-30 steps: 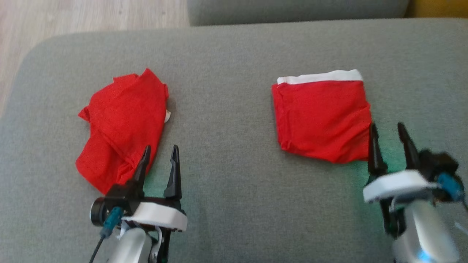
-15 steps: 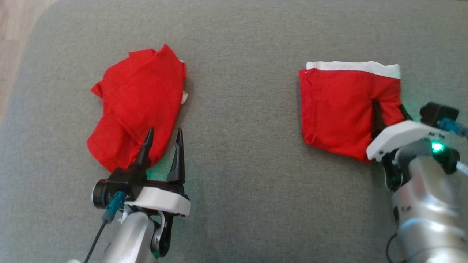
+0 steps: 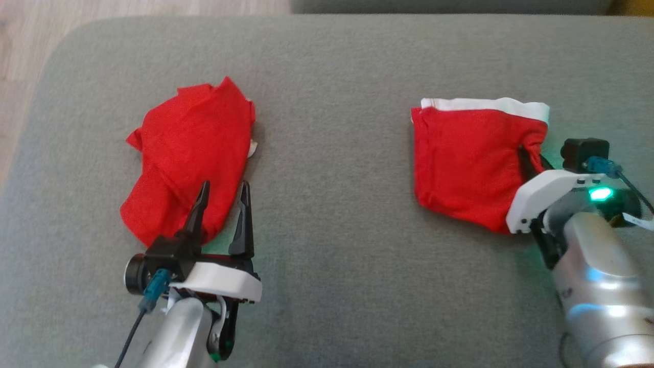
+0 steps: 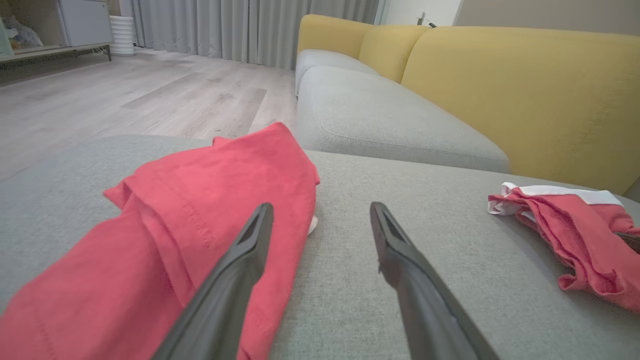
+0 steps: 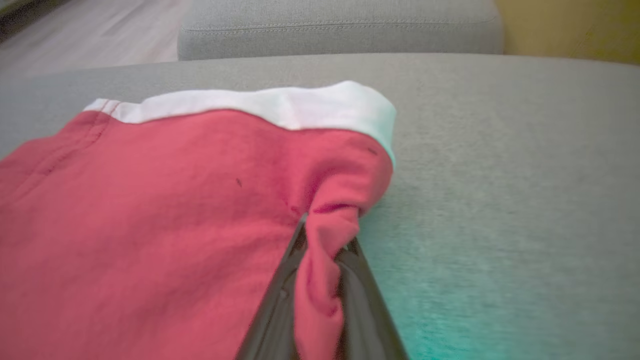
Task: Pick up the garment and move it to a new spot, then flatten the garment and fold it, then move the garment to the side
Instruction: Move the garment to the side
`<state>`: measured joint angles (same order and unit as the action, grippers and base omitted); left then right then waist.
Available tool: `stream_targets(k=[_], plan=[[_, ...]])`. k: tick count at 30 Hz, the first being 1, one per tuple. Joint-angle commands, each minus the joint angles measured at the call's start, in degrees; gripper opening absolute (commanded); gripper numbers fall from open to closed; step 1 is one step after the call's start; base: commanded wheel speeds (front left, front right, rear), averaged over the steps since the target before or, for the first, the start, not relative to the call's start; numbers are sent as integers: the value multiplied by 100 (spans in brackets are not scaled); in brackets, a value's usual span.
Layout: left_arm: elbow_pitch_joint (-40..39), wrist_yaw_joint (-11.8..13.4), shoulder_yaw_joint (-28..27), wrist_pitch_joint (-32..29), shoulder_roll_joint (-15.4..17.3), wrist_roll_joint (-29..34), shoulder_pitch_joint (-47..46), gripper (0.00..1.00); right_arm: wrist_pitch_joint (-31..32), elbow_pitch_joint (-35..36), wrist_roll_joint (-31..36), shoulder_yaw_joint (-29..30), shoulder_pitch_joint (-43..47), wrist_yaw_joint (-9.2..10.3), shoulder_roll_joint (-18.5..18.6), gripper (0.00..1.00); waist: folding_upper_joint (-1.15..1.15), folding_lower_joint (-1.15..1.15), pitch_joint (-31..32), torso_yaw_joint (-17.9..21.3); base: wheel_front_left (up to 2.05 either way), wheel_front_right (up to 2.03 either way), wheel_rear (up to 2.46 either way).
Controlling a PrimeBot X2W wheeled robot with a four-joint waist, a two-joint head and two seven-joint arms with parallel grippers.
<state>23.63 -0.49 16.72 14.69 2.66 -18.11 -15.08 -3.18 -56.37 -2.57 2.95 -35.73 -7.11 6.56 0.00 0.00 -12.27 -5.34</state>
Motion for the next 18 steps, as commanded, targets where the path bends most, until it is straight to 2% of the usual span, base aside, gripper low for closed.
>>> stream_targets(k=[1,3,5,9,14,18], plan=[[-162,33,-200,30,22,29,-69,100,-83,140,142,-313,-35,-37,222,0,0,0,132,129,0,0,0],[-170,34,-207,30,22,30,-53,100,-82,156,205,-425,-37,-37,345,0,0,0,155,156,0,0,0],[-188,39,-224,30,21,31,-26,100,-45,175,312,-641,-24,-37,638,0,0,0,182,202,0,0,0],[-260,43,-273,30,21,53,-3,100,111,147,377,-1060,-7,-37,1433,0,0,0,125,269,0,0,0],[-320,-7,-309,30,21,98,-65,100,181,32,443,-1123,-62,-37,2602,0,0,0,-53,240,0,0,0],[-342,-25,-333,30,21,87,-126,100,34,-10,619,-999,-162,-37,3163,0,0,0,-230,202,0,0,0]])
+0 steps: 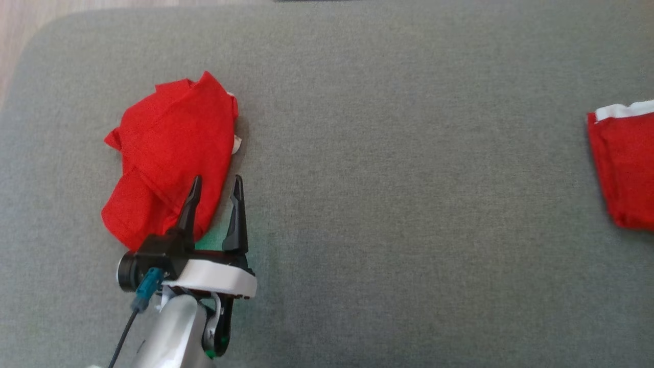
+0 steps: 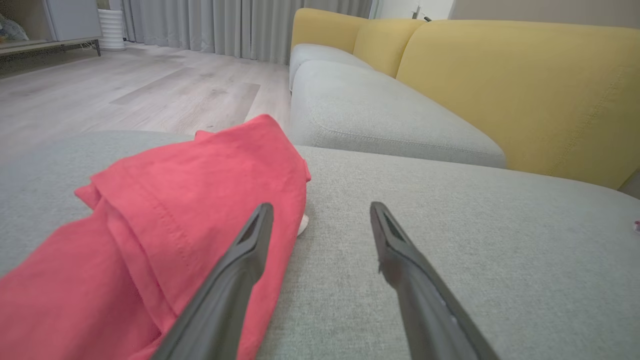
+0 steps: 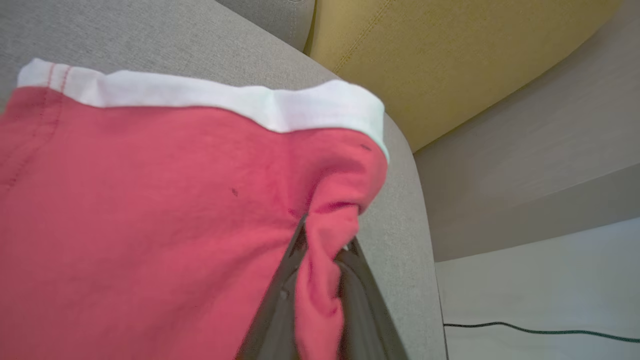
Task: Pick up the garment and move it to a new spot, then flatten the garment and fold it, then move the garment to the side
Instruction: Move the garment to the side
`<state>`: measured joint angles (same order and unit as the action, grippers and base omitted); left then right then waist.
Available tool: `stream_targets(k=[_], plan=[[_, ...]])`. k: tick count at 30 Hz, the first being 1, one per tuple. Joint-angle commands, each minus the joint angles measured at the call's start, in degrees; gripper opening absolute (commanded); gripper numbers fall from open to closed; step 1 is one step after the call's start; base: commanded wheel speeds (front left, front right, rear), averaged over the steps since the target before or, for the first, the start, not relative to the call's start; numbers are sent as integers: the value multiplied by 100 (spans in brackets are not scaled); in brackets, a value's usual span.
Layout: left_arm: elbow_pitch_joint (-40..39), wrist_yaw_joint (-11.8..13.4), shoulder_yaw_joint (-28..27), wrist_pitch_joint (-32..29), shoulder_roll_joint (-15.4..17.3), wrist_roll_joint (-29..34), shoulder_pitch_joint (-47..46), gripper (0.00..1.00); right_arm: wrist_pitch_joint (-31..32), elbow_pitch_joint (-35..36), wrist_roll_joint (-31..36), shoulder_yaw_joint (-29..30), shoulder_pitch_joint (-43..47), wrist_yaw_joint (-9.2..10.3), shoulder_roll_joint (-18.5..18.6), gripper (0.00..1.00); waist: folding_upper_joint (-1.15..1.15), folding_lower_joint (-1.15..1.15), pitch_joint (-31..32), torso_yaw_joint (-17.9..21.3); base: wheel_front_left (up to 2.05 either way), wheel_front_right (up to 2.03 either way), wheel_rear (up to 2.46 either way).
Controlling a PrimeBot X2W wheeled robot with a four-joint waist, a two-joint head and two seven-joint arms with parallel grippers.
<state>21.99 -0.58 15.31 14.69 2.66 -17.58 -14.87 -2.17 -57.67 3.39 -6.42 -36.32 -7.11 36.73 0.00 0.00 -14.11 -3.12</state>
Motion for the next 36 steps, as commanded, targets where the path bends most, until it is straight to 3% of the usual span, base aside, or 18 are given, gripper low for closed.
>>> stream_targets(k=[1,8,18,19,20,30,36], plan=[[-175,-22,-183,30,21,33,-160,100,-97,108,71,-32,-125,-37,217,0,0,0,-80,-34,0,0,0],[-187,-32,-149,30,21,31,-258,100,-262,28,377,427,-239,-37,388,0,0,0,-304,-116,0,0,0],[-136,-62,-216,30,21,89,-282,100,-283,28,787,1131,-224,-37,141,0,0,0,-343,-75,0,0,0],[-127,-62,-213,30,21,92,-279,100,-282,41,817,1202,-218,-37,92,32,0,0,-329,-65,0,0,0],[-111,-61,-206,30,21,96,-273,100,-267,69,858,1310,-205,-37,-35,100,0,0,-294,-41,0,0,0],[-65,-67,-261,30,21,108,-199,100,-284,400,1003,1715,-151,-37,-541,100,0,0,52,58,0,0,0],[-97,-53,-320,30,21,83,-71,100,-533,1165,850,1951,-160,-37,-1334,100,0,0,411,114,0,0,0]])
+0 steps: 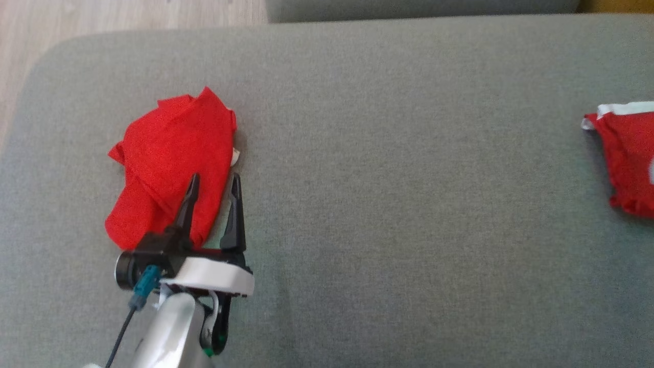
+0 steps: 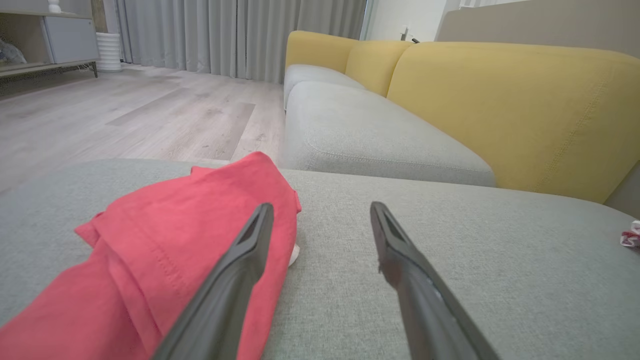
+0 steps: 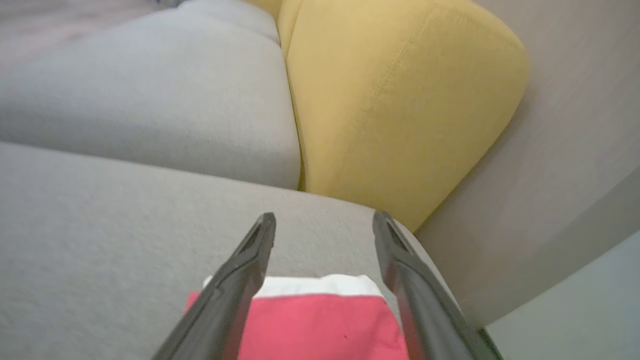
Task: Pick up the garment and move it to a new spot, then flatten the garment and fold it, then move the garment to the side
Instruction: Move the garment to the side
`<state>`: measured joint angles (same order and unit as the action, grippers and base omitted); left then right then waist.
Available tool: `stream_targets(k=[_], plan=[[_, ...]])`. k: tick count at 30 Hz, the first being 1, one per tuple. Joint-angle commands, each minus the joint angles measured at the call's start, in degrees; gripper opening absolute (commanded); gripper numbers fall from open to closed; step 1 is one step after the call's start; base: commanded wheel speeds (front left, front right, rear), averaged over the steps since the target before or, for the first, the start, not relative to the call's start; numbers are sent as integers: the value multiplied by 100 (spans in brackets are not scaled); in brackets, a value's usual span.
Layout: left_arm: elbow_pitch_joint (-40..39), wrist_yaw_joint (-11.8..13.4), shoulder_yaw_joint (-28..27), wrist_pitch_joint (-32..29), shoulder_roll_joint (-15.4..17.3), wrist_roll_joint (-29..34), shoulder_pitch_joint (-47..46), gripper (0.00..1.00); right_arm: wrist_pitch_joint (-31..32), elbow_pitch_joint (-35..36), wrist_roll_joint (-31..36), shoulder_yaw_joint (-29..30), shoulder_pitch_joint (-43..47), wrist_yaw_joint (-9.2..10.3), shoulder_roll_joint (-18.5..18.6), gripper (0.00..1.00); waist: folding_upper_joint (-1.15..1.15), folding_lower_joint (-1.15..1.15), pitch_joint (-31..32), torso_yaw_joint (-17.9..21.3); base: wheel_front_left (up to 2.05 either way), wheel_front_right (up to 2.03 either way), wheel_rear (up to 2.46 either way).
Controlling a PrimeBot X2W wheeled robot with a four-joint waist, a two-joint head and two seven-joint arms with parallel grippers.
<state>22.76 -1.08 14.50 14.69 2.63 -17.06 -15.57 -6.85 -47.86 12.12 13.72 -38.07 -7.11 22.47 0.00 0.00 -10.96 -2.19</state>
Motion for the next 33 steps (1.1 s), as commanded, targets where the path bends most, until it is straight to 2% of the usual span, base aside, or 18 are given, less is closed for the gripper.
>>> stream_targets(k=[1,8,12,17,24,28,33], plan=[[-178,2,-245,30,25,26,22,100,-121,352,-85,-29,39,-37,-78,100,0,0,169,24,0,0,0],[-221,39,-316,30,25,30,221,100,-185,1824,-700,-63,375,-37,-1417,100,0,0,611,46,0,0,0],[-231,50,-359,30,25,35,352,100,-160,2643,-1154,-279,741,-37,-1795,100,0,0,768,79,0,0,0],[-274,60,-380,30,25,-16,487,100,-366,3125,-1607,-686,1399,-37,-1949,100,0,0,869,77,0,0,0],[-257,66,-359,30,25,-91,681,100,-746,2777,-2487,-1430,2538,-37,-1958,100,0,0,988,64,0,0,0],[-270,85,-363,30,25,-127,773,100,-805,2648,-2543,-1663,2962,-37,-1958,100,0,0,1019,66,0,0,0],[-277,107,-335,30,25,-157,857,100,-812,2852,-2428,-1695,3121,-37,-1959,100,0,0,1021,74,0,0,0]])
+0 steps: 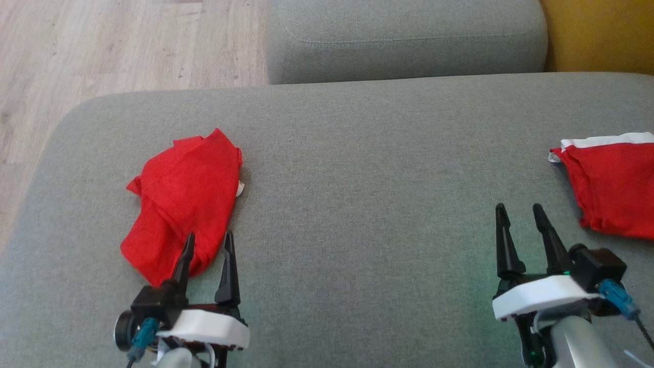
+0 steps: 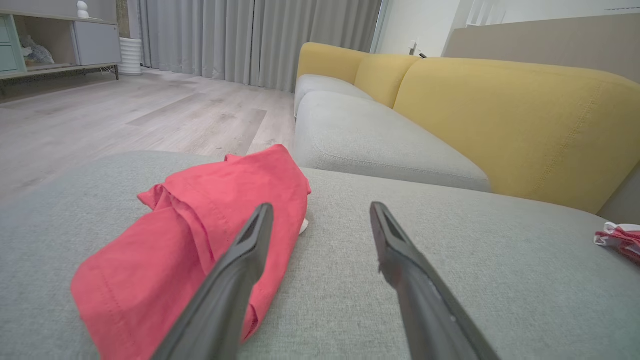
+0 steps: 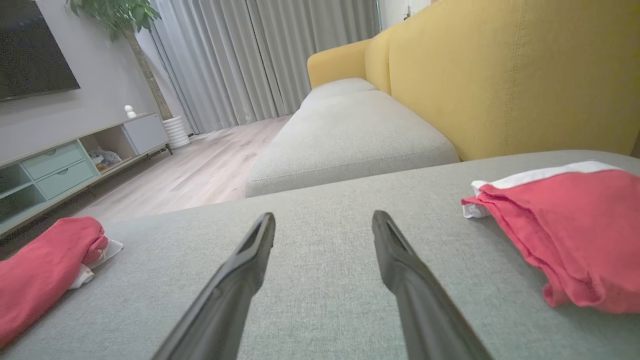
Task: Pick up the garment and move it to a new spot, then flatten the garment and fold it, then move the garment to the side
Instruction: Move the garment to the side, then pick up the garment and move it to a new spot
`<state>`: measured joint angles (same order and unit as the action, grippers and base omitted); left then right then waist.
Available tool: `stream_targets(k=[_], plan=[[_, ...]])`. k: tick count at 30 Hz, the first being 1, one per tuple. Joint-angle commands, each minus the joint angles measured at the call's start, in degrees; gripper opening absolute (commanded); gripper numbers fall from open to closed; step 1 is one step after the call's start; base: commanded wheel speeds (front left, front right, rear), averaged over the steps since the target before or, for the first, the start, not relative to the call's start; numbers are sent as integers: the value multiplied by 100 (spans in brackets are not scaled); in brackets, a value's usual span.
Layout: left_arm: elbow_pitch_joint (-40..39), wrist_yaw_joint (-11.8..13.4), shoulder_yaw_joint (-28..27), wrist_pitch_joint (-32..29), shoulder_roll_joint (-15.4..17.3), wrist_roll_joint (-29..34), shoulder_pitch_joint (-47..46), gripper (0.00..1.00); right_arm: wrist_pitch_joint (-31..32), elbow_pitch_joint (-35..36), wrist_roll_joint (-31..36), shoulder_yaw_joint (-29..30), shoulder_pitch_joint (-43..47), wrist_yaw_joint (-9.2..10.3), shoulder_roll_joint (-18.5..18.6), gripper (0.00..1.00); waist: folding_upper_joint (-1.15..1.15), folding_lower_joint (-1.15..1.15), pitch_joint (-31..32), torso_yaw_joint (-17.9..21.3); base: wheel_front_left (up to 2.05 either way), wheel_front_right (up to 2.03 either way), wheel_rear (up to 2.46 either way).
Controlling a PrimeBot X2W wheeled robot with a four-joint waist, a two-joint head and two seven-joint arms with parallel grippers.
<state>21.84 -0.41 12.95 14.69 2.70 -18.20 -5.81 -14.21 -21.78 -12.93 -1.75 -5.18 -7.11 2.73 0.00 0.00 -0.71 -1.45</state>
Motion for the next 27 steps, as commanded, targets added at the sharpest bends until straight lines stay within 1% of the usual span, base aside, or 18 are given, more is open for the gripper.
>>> stream_targets(k=[1,17,22,27], plan=[[-184,42,-173,30,18,-47,-110,100,-77,279,93,-148,-152,-37,16,100,0,0,-4,-4,0,0,0],[-189,48,-161,30,18,-33,-159,100,-78,443,105,-195,-84,-37,15,100,0,0,-37,-86,0,0,0],[-189,62,-176,30,18,-29,-182,100,-78,467,96,-402,-24,-37,15,100,0,0,2,-285,0,0,0],[-166,73,-181,30,18,-3,-148,100,-78,472,102,-558,56,-37,15,100,0,0,92,-644,0,0,0]])
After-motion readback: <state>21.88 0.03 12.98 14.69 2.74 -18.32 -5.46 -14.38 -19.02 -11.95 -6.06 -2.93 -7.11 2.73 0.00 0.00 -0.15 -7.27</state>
